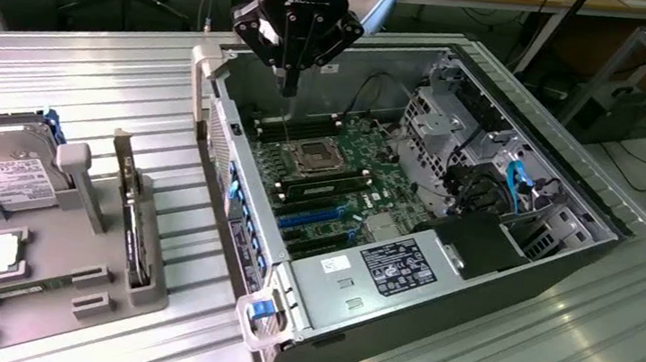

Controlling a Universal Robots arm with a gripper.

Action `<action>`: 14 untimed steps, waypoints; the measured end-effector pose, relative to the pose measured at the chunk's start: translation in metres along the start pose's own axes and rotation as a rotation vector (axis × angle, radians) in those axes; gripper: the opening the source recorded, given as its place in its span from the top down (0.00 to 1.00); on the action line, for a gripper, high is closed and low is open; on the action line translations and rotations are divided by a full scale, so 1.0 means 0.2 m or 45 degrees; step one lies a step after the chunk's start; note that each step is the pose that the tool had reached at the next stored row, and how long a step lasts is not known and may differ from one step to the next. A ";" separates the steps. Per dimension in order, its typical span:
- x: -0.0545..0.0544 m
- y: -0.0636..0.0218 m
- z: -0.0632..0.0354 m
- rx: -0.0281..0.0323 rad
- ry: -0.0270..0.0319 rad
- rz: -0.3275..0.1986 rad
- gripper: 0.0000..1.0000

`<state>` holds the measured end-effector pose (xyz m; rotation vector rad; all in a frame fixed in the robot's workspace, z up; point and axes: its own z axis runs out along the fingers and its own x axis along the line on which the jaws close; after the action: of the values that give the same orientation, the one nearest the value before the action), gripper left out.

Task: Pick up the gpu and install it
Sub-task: 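Reach for the gpu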

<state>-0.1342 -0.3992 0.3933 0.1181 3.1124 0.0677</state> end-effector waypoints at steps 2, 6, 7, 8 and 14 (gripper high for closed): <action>0.01 -0.001 0.000 0.0000 0.0000 0.000 0.89; 0.03 -0.003 -0.001 0.0001 0.0000 0.000 0.89; 0.04 -0.003 -0.001 0.0001 0.0001 0.000 0.89; 0.04 -0.004 -0.001 0.0000 0.0000 0.000 0.89; 0.07 -0.007 -0.001 0.0001 0.0001 0.000 0.89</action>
<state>-0.1488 -0.3996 0.3932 0.1180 3.1125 0.0676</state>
